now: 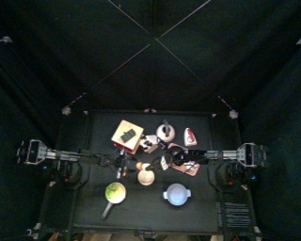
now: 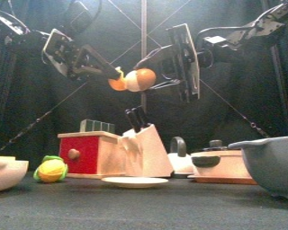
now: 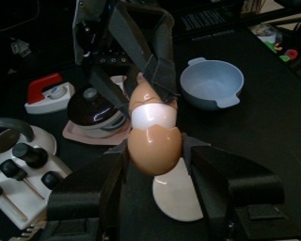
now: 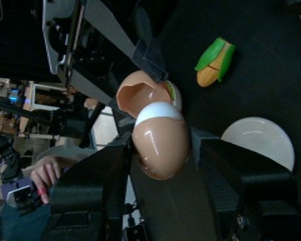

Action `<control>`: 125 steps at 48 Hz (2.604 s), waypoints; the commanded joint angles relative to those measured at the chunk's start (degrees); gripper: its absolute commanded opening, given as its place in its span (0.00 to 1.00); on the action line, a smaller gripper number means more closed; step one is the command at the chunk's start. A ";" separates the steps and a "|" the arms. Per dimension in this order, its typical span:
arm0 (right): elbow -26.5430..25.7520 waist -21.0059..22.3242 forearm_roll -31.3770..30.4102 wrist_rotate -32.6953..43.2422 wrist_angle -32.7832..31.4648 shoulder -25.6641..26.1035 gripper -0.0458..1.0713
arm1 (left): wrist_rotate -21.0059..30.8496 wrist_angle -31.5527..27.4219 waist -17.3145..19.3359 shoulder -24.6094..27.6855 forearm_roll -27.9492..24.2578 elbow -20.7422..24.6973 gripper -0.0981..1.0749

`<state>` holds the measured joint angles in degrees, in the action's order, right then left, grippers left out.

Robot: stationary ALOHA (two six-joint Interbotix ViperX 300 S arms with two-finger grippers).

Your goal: Drop egg shell

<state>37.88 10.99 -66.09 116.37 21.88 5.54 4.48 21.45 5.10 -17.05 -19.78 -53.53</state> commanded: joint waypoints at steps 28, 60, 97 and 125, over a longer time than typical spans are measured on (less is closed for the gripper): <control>1.23 0.09 0.18 -0.26 0.26 3.43 0.58 | 0.09 -2.99 0.44 -0.53 -0.18 0.44 0.72; 1.85 0.18 -0.09 -0.26 0.26 3.52 0.58 | 0.00 -17.49 0.62 -0.53 -2.29 -1.67 0.72; 2.20 0.18 -0.09 -0.26 -0.18 3.52 0.58 | 0.18 -17.31 0.88 1.49 -3.60 -2.20 0.85; 2.29 0.18 0.00 -0.26 -0.18 3.34 0.58 | 0.44 -17.40 0.88 -1.23 -2.72 -2.55 0.89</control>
<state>40.69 10.99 -66.27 116.28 21.53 7.21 4.83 3.78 5.80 -16.96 -22.59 -57.13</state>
